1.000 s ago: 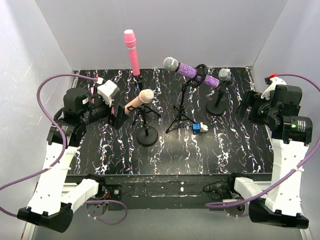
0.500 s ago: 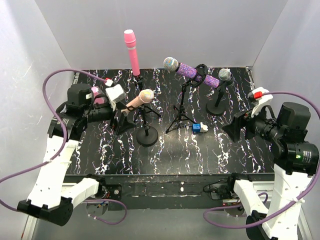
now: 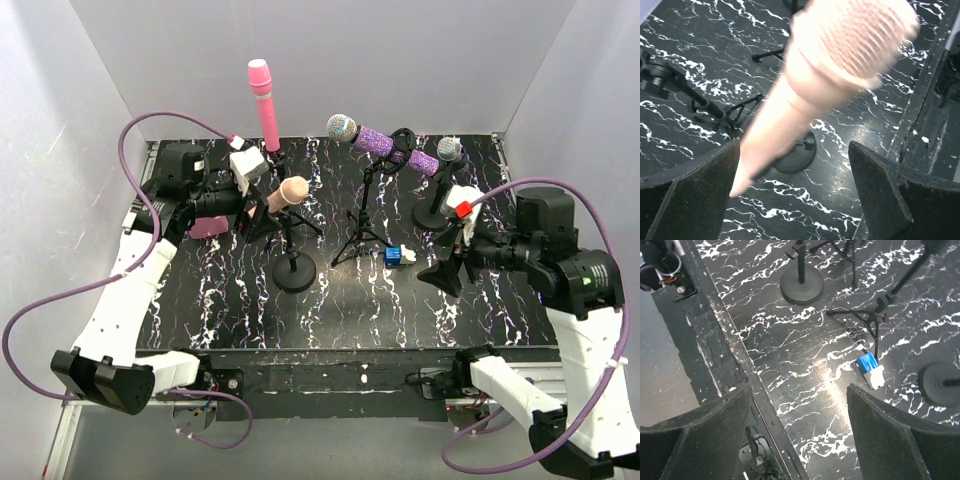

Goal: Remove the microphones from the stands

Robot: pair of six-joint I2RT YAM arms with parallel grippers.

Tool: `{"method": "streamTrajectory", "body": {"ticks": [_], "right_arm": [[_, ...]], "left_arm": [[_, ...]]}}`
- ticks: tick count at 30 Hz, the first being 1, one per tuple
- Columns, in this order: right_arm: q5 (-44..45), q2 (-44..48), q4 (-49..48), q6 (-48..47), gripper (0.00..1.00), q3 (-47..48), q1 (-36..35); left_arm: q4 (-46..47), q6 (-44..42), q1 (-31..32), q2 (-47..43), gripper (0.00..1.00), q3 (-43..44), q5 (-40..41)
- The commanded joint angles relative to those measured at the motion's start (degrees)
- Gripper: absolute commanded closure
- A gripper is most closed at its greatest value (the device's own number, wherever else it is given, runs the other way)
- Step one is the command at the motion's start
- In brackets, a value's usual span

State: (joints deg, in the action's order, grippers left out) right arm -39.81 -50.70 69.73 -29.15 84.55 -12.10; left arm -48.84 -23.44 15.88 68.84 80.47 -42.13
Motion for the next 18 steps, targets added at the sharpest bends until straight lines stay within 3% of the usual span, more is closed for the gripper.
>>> {"method": "streamTrajectory", "body": {"ticks": [1,7,18], "right_arm": [[2.8,-2.5,-5.2,0.0,0.18,2.3,-6.3],[2.3,-3.5,-13.3,3.8,0.21,-1.8,-9.4],[2.3,-8.5,-20.5,7.8,0.23,-0.1,-14.0]], "left_arm": [[0.9,-2.7,0.1,1.8,0.11,4.8,2.3],[-2.5,-11.4,0.0,4.4,0.11,6.5,-1.9],[-4.2,-13.8,0.0,11.5,0.32,10.5,-8.8]]}}
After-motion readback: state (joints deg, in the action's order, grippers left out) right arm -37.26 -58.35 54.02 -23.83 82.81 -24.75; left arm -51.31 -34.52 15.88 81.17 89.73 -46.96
